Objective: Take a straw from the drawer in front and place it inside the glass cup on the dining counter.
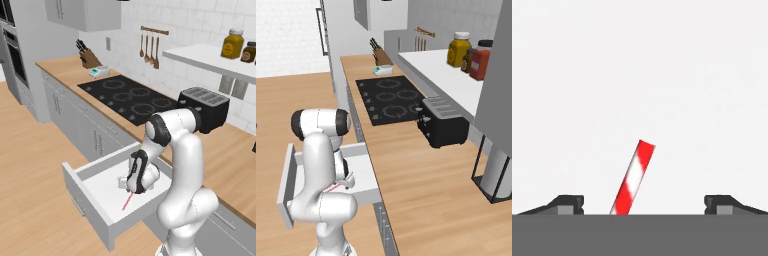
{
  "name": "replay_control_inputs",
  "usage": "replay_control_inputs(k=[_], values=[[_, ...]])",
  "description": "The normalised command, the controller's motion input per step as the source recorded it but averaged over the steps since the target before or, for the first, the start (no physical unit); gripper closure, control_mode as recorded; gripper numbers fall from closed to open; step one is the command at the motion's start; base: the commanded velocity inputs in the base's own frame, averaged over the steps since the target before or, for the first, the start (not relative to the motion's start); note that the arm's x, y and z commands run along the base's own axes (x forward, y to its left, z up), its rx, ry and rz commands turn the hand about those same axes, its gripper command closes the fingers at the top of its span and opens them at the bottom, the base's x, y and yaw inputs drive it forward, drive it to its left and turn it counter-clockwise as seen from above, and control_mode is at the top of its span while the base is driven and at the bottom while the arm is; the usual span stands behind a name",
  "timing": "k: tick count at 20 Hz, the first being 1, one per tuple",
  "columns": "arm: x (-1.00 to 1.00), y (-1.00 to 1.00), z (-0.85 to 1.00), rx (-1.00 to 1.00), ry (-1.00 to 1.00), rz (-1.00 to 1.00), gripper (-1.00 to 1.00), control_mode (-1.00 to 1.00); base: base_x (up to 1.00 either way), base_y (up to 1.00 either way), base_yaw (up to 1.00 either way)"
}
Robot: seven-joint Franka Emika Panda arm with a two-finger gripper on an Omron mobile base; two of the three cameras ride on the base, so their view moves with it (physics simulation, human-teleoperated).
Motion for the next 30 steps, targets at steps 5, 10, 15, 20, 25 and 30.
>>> replay_control_inputs(k=[5,10,15,20,25,30], values=[[0.20,0.00,-0.26,0.00,0.00,-0.05,1.00,-1.00,0.00,0.00,0.00],[0.24,0.06,-0.21,0.00,0.02,-0.01,1.00,-1.00,0.00,0.00,0.00],[0.21,0.27,-0.04,0.00,0.03,0.00,1.00,-1.00,0.00,0.00,0.00],[0.31,0.37,0.00,0.00,0.02,-0.01,1.00,-1.00,0.00,0.00,0.00],[0.22,0.27,0.03,0.00,0.01,-0.01,1.00,-1.00,0.00,0.00,0.00],[0.00,0.01,0.83,0.00,-0.13,0.00,1.00,-1.00,0.00,0.00,0.00]])
